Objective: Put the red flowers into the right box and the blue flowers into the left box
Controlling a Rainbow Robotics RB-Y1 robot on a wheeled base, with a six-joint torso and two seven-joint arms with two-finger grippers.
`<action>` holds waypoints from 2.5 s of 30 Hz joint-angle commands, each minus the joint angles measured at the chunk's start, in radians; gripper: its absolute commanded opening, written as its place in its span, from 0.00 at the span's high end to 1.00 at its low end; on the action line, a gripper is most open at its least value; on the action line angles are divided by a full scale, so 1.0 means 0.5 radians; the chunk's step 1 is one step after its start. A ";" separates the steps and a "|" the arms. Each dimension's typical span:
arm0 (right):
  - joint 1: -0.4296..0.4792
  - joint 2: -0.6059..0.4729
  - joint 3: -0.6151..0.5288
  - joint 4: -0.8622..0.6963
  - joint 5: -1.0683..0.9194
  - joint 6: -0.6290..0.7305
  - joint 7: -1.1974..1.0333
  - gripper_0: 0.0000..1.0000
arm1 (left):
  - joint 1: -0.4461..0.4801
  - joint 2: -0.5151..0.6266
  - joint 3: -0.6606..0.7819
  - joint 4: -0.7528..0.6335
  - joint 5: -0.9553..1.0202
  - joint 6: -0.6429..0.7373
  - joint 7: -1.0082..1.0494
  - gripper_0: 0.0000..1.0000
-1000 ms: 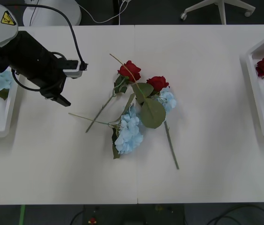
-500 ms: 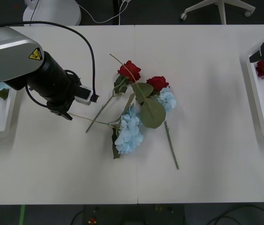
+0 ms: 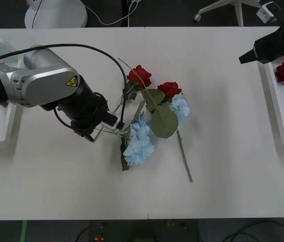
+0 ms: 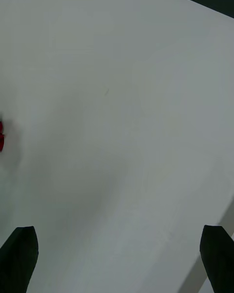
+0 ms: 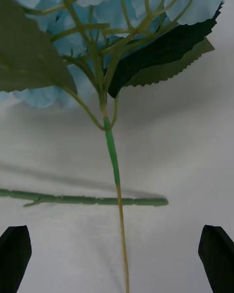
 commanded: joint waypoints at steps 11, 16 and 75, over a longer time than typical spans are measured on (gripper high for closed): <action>-0.087 -0.034 0.106 -0.288 -0.076 0.049 -0.649 0.04 | 0.007 -0.341 -0.132 0.373 -0.058 0.092 0.082 0.02; -0.087 -0.034 0.106 -0.340 -0.094 0.082 -0.876 0.04 | 0.010 -0.378 -0.135 0.443 -0.058 0.092 0.082 1.00; -0.084 0.162 0.520 -0.926 -0.573 0.227 -4.864 0.04 | 0.075 1.107 0.647 1.600 1.228 0.135 0.974 1.00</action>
